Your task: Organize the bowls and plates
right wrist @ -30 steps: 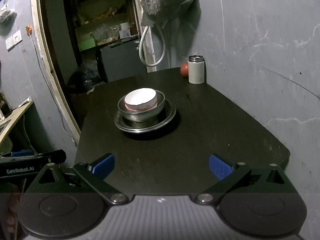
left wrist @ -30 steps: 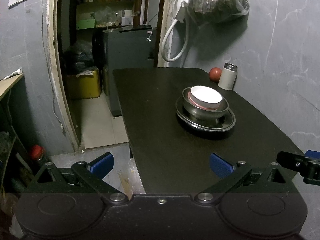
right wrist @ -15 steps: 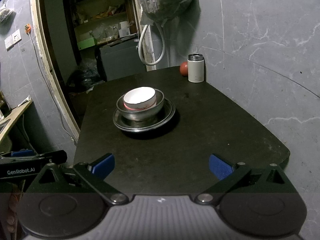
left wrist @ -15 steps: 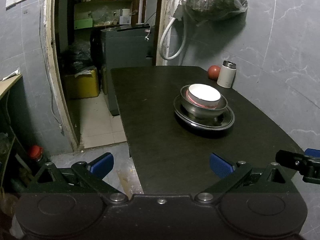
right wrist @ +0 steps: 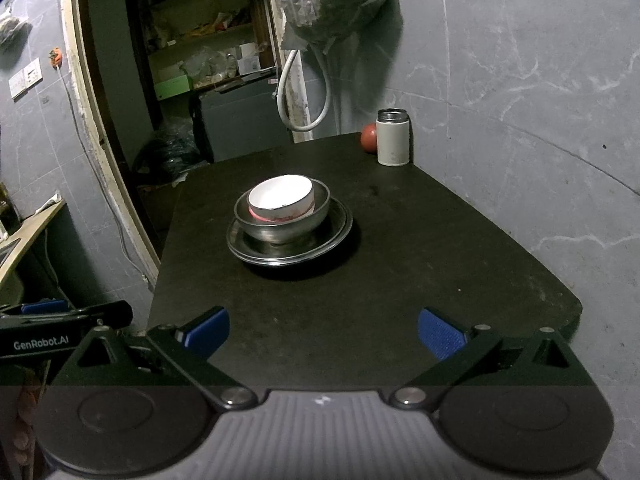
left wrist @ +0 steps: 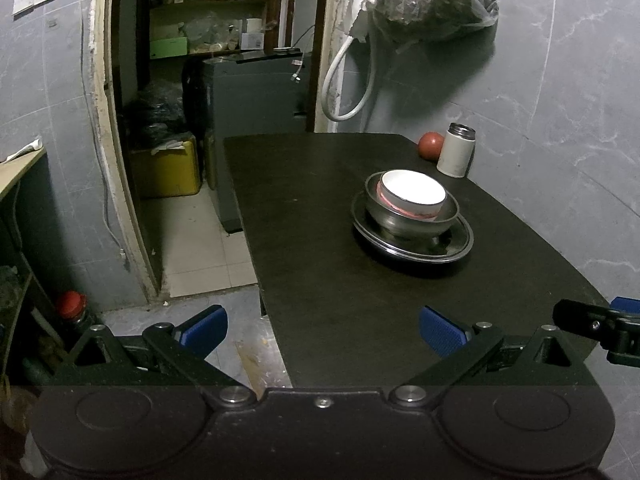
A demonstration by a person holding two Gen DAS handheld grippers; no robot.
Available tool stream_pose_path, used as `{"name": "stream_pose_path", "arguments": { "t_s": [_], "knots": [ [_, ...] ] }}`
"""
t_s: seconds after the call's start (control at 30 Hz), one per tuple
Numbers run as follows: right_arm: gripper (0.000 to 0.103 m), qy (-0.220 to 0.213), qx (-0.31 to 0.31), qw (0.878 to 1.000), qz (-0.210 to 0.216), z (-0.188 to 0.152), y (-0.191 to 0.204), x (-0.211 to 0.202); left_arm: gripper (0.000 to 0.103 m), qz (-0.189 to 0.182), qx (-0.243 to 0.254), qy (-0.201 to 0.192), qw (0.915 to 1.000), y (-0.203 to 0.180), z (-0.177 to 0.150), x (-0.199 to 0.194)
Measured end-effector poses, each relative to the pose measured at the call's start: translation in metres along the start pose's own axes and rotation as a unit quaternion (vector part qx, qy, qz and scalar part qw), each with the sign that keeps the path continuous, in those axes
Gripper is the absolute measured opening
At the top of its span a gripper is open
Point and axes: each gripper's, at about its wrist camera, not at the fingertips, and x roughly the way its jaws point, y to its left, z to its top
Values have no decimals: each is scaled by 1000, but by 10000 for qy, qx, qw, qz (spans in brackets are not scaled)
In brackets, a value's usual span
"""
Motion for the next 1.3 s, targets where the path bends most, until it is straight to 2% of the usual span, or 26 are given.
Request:
{"name": "stream_pose_path", "arguments": {
  "t_s": [1.3],
  "knots": [
    [103, -4, -17, 10000, -35, 4, 5, 4, 102, 0, -5, 24, 10000, 4, 1, 2]
  ]
}}
